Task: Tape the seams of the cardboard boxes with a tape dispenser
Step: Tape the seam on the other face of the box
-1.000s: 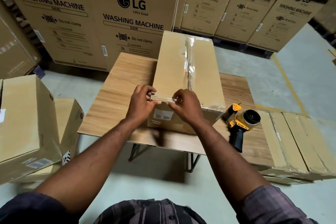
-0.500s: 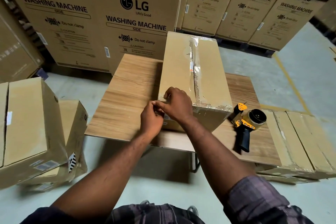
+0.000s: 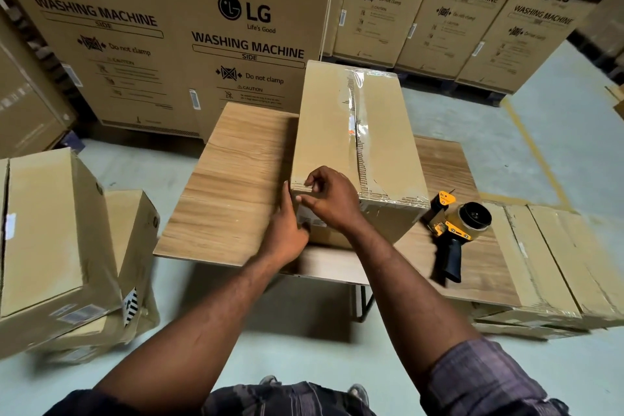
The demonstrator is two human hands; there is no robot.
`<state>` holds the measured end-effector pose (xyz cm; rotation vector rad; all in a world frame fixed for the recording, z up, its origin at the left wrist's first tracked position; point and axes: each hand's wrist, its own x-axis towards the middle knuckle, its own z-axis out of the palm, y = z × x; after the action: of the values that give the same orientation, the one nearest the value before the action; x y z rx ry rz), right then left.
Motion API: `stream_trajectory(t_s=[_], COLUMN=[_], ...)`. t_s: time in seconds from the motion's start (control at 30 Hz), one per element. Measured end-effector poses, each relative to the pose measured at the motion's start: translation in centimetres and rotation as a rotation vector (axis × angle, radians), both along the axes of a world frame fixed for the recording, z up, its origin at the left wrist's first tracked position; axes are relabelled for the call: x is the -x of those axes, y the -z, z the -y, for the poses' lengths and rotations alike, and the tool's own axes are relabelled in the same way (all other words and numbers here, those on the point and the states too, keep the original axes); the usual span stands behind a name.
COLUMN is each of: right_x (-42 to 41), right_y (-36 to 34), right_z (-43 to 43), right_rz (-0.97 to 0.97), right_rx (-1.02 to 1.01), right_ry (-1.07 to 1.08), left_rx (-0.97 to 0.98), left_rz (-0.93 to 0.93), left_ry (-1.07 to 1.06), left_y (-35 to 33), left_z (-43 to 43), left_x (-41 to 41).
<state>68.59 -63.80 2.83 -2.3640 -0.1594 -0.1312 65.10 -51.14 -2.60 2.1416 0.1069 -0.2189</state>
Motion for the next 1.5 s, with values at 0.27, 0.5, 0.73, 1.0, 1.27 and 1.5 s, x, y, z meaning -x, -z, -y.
stream_trajectory(t_s=[0.27,0.5,0.73,1.0,1.27,1.5], right_x=[0.3,0.4,1.4,2.5,-3.3,-11.0], right_y=[0.5,0.4,-0.3,1.4,0.2,-0.7], right_z=[-1.2,0.5,3.1,12.4,15.8,15.9], right_rz=[0.101,-0.022,0.121,-0.15,-0.145,-0.202], right_rx=[0.187,-0.198,-0.246,0.381,0.326,0.214], right_ry=[0.069,0.053,0.236,0.529,0.614,0.454], left_rx=[0.029,0.076,-0.064,-0.209,-0.181,-0.171], left_rz=[0.041,0.102,0.412,0.515,0.494,0.179], left_ry=[-0.078,-0.109,0.109,0.099,0.015,0.115], left_y=[-0.7,-1.6,-3.7,-2.9,-4.0,-4.4], left_z=[-0.1,-0.8,0.4,-1.2,-0.9,0.9], left_x=[-0.3,-0.3,-1.1,-2.5,-7.5,-15.8])
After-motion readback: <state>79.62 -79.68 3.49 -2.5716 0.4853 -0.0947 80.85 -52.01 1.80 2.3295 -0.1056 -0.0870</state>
